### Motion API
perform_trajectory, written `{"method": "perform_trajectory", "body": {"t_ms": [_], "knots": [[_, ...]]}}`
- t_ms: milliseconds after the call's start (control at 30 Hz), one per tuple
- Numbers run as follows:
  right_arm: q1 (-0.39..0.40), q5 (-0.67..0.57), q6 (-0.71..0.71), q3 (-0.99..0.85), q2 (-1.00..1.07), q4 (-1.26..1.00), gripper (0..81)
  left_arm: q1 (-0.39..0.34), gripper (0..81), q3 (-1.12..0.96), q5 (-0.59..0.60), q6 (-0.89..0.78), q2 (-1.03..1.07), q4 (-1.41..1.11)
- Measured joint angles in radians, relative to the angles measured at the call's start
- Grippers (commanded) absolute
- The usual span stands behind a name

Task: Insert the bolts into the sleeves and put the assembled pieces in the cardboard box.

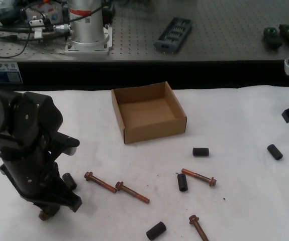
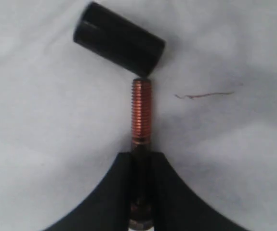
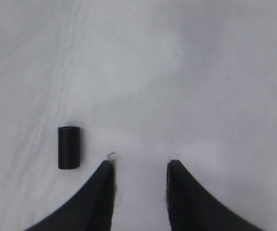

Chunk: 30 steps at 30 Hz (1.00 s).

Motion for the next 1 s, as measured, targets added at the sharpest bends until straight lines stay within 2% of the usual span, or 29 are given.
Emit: {"method": "perform_trajectory", "body": {"t_ms": [133,300,600,767,1000], "knots": [[0.0,-0.067,0.0,0.0,0.003,0.003,27.7,0.0,0.6,0.0,0.054,0.022,0.0,0.008],[0.0,-0.098,-0.011,0.0,0.003,0.005,27.7,0.0,0.6,-0.01,0.061,0.027,0.0,0.05],[0.0,-0.139,-0.052,0.0,0.073,0.021,27.7,-0.018,0.6,-0.098,-0.005,0.031,-0.027,0.215],[0.0,-0.143,-0.062,0.0,0.128,0.024,27.7,-0.097,0.6,-0.132,-0.011,0.158,-0.147,0.227],[0.0,-0.143,-0.062,0.0,0.172,0.025,27.7,-0.188,0.6,-0.132,-0.015,0.253,-0.242,0.247]]}}
